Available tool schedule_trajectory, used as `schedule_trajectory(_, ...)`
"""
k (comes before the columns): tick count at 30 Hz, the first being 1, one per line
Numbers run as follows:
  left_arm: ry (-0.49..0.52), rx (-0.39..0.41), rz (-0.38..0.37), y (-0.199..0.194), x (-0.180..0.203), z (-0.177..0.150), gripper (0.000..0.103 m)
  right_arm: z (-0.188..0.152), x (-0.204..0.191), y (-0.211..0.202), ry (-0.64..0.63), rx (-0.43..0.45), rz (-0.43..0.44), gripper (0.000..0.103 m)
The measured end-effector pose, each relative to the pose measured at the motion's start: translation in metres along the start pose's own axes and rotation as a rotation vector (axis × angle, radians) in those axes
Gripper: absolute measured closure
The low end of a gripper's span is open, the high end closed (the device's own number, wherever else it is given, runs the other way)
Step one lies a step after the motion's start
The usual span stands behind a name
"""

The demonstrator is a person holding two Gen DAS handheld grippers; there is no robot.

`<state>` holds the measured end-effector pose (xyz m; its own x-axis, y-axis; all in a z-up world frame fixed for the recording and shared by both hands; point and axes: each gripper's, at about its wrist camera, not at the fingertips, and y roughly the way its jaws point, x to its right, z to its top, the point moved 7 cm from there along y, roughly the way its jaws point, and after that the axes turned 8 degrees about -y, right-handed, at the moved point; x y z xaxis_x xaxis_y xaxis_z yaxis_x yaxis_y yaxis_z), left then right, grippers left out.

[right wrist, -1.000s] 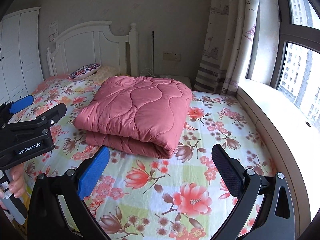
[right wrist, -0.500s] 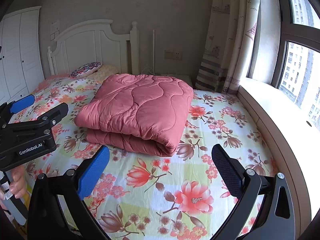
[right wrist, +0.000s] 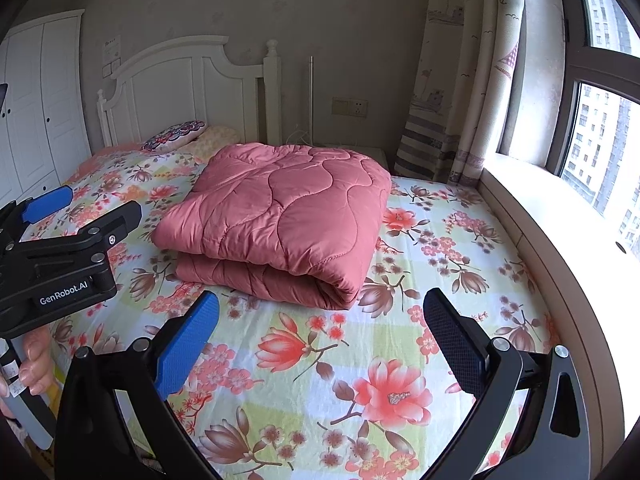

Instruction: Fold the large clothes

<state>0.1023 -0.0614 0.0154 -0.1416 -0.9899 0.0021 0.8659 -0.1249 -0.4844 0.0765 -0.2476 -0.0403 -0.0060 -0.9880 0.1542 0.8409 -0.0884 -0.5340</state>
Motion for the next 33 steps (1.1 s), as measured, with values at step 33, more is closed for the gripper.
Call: schedule_trajectory(33, -0.161, -0.223, 0.025, 0.138, -0.117, 0.021, 0.002, -0.010, 0.079, 0.087, 0.133, -0.100, 0.002, 0.005)
